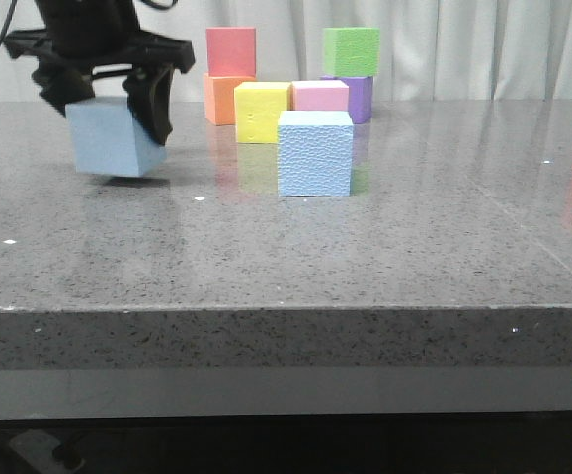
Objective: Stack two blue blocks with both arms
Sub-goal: 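Lift the cube with the left gripper and lower it onto the placed cube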
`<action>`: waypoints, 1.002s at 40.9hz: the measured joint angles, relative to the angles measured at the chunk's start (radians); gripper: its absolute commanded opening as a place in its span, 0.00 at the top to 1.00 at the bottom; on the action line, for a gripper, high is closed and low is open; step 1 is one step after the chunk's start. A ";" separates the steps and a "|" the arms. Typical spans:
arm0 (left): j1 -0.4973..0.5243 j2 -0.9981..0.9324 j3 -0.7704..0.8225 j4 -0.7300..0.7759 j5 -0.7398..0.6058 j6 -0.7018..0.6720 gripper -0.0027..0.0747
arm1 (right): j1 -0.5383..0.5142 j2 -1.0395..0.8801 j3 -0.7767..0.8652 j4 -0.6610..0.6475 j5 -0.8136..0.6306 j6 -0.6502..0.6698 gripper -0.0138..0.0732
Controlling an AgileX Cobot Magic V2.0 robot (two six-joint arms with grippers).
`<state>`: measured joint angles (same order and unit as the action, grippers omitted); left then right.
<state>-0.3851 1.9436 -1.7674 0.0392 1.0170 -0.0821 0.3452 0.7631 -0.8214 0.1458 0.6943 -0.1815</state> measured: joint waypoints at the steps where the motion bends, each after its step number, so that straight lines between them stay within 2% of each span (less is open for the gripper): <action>1: 0.000 0.000 -0.014 -0.018 0.012 0.054 0.39 | 0.000 0.000 0.000 0.000 0.000 0.000 0.17; 12: -0.039 0.000 -0.202 -0.286 0.185 0.621 0.40 | 0.000 0.000 0.000 0.000 0.000 0.000 0.17; 18: -0.088 0.000 -0.258 -0.372 0.207 0.846 0.40 | 0.000 0.000 0.000 0.000 0.000 0.000 0.17; 25: -0.155 0.000 -0.276 -0.378 0.189 0.981 0.40 | 0.000 0.000 0.000 0.000 0.000 0.000 0.17; 34: -0.237 0.002 -0.276 -0.275 0.083 1.058 0.40 | 0.000 0.000 0.000 0.000 0.000 0.000 0.17; 41: -0.267 0.002 -0.276 -0.258 0.062 1.139 0.39 | 0.000 0.000 0.000 0.000 0.000 0.000 0.17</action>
<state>-0.6521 1.9452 -2.0435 -0.2185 1.0791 1.0565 0.3452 0.7631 -0.8214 0.1458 0.6943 -0.1815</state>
